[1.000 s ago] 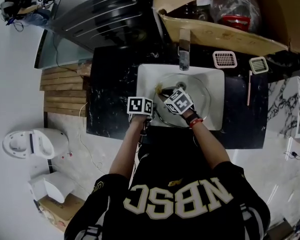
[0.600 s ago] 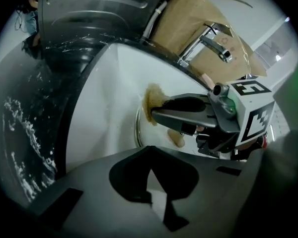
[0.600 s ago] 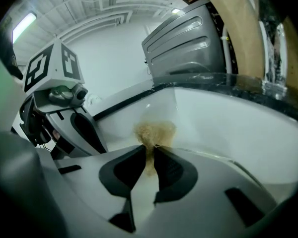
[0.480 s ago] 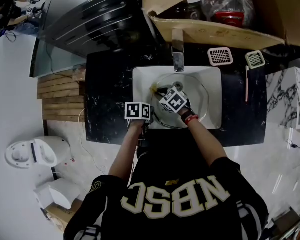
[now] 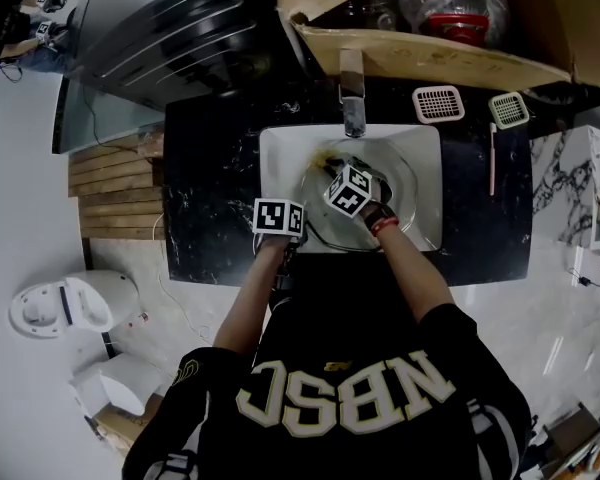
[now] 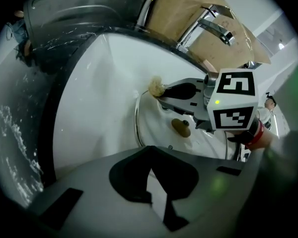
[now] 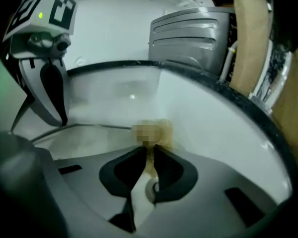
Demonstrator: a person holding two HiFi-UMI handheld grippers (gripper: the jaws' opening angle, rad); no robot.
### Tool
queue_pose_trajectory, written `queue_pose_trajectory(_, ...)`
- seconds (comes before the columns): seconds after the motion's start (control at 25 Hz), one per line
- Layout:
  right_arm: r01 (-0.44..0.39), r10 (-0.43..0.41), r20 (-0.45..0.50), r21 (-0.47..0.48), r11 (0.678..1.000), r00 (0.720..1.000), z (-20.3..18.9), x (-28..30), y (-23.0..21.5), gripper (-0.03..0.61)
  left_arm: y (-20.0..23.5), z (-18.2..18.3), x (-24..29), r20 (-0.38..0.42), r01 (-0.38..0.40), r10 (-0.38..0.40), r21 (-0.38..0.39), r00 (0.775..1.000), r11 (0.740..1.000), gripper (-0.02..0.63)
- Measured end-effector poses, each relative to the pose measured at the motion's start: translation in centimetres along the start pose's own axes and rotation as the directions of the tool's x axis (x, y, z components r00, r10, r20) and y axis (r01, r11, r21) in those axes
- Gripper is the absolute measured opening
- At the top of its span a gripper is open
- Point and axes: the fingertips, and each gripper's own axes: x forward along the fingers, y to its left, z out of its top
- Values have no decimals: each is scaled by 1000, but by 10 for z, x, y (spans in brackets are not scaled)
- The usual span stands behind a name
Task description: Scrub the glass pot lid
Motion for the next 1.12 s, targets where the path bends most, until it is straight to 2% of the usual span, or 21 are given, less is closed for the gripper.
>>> queue_pose_trajectory(0.12, 56, -67, -77, -133, 990, 995, -9, -2, -14, 57, -1, 0, 1, -3, -4, 5, 12, 1000, 1000, 12)
queue_pose_trajectory(0.2, 80, -101, -115, -178, 981, 988, -15, -4, -26, 57, -1, 0, 1, -1, -4, 5, 17, 1000, 1000, 12)
queue_pose_trajectory(0.48, 74, -137, -227, -267, 961, 964, -50, -24, -44, 58, -4, 1, 0, 13, 8, -9, 25, 1000, 1000, 12)
queue_pose_trajectory(0.64, 54, -140, -306, -273, 961, 942, -76, -44, -53, 58, -6, 2, -2, 16, 13, -13, 39, 1000, 999, 12)
queue_pose_trajectory(0.76, 23, -126, -370, -271, 962, 920, -94, -61, -57, 60, -7, 3, -1, 16, 25, -25, 35, 1000, 999, 12)
queue_pose_trajectory(0.92, -36, -69, -426, -234, 972, 902, -112, -82, -50, 63, -6, 1, 0, 8, 34, -35, 28, 999, 999, 12)
queue_pose_trajectory(1.04, -104, -16, -466, -229, 968, 885, -122, -97, -44, 63, -7, 2, 1, 10, 34, -34, 31, 999, 999, 12)
queue_pose_trajectory(1.12, -173, 41, -507, -216, 961, 861, -128, -109, -38, 63, -6, 3, 0, 12, 32, -32, 33, 999, 999, 12)
